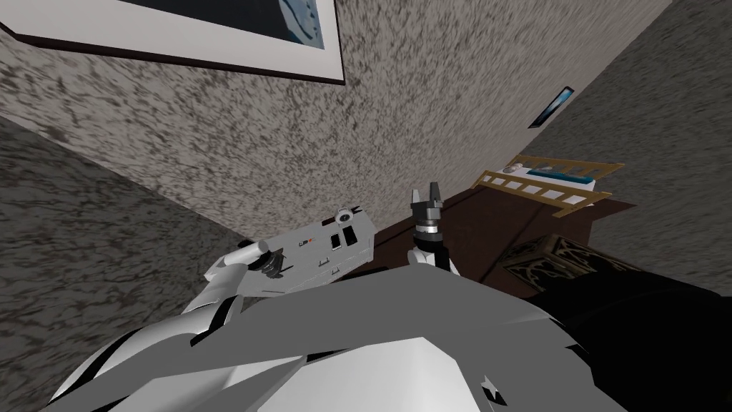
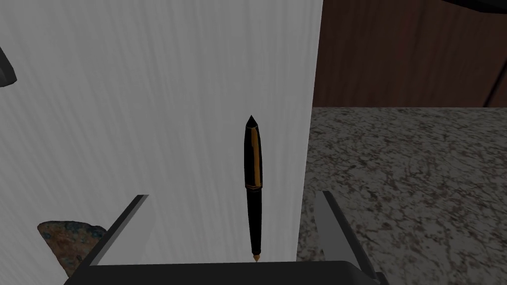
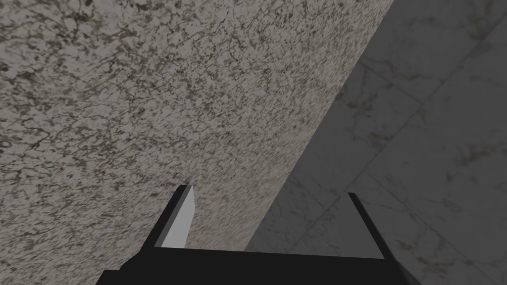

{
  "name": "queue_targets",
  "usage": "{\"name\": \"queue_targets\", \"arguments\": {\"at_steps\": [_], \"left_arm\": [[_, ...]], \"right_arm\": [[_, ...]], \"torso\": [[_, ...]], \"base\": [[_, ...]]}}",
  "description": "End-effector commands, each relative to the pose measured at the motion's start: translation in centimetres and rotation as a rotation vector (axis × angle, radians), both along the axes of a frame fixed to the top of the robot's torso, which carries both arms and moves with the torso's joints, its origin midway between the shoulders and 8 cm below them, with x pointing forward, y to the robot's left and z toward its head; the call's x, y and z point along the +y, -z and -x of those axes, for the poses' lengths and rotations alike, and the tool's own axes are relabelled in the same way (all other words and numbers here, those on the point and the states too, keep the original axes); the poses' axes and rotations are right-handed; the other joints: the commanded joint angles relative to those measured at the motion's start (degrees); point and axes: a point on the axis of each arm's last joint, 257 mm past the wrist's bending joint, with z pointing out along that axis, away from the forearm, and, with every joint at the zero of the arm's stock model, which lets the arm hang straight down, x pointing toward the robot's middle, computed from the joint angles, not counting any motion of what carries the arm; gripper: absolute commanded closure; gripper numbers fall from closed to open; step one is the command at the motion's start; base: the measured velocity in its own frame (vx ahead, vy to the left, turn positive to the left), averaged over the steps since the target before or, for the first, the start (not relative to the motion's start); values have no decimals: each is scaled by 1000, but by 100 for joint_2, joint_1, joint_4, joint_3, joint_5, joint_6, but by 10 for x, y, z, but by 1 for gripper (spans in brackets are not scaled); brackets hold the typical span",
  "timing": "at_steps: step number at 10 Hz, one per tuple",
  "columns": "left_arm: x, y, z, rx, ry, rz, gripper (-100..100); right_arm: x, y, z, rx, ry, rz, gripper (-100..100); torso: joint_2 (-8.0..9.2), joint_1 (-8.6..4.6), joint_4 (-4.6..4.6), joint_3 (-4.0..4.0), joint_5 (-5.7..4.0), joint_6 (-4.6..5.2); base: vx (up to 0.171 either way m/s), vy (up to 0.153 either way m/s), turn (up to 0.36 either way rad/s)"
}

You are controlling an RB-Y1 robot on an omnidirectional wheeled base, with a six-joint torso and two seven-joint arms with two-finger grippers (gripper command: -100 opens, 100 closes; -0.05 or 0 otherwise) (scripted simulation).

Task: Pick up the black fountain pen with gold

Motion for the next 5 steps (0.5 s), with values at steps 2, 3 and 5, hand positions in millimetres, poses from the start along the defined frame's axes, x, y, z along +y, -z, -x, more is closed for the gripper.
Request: {"name": "queue_targets", "arguments": {"at_steps": [2, 3, 5], "left_arm": [[-2, 7, 0, -3, -54, -1, -100], [-3, 12, 0, -2, -89, -1, -100], [-5, 17, 0, -2, -123, -1, -100]], "right_arm": [[0, 0, 0, 0, 0, 0, 0], [0, 0, 0, 0, 0, 0, 0], [0, 0, 0, 0, 0, 0, 0]], "torso": [[16, 17, 4, 9, 4, -3], [23, 23, 6, 14, 5, -5], [38, 21, 9, 22, 6, -5]], "base": [[-100, 101, -242], [-127, 105, -241], [-140, 81, -213]]}}
